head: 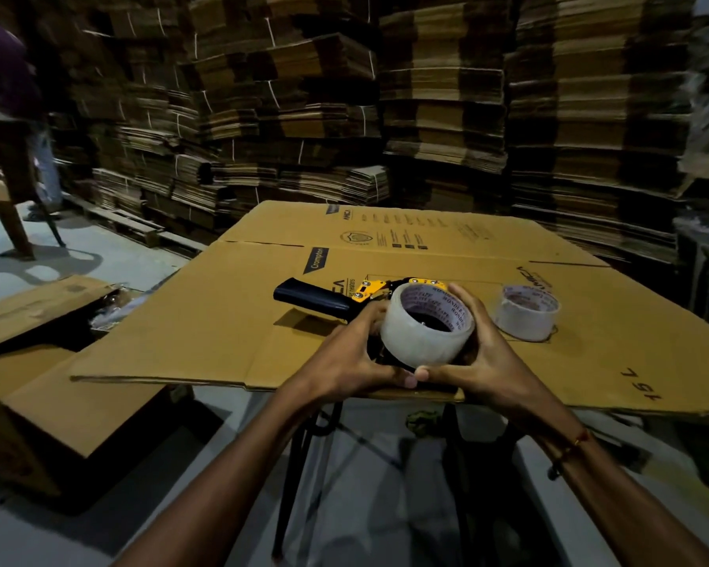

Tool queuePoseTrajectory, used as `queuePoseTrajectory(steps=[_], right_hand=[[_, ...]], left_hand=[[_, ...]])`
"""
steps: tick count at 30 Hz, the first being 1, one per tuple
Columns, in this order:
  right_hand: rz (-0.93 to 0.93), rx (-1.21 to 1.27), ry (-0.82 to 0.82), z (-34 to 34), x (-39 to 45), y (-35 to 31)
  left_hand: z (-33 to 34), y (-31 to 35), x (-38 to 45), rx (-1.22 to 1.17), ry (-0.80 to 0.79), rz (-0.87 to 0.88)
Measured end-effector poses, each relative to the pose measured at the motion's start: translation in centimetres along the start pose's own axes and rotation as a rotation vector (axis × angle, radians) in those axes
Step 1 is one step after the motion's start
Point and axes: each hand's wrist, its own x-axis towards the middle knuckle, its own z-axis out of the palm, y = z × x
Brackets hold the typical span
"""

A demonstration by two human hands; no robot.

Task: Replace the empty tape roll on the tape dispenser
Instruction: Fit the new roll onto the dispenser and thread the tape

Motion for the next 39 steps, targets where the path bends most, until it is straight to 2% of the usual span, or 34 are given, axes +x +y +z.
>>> queuePoseTrajectory(steps=[15,23,31,39], right_hand=[[-0.079,-0.177,0.08,0.55,0.5,-0.3],[-0.109,-0.265,0.069,0.73,0.11,-0.41],[-0.088,-0.235,0.078,0.53,0.21,-0.5],[-0.103,-0.315,0.08,0.66,-0.14,-0.88]], left_hand=[[-0.43,0.03,0.53,-0.005,-0.112,0.048],[-0.61,-0.28,0.52,-0.016,-0.074,0.072],[-0.56,-0.23,0.49,0.095,-0.067,0.104],[-0.99,-0.09,0.62,0.178,-0.074,0.123]])
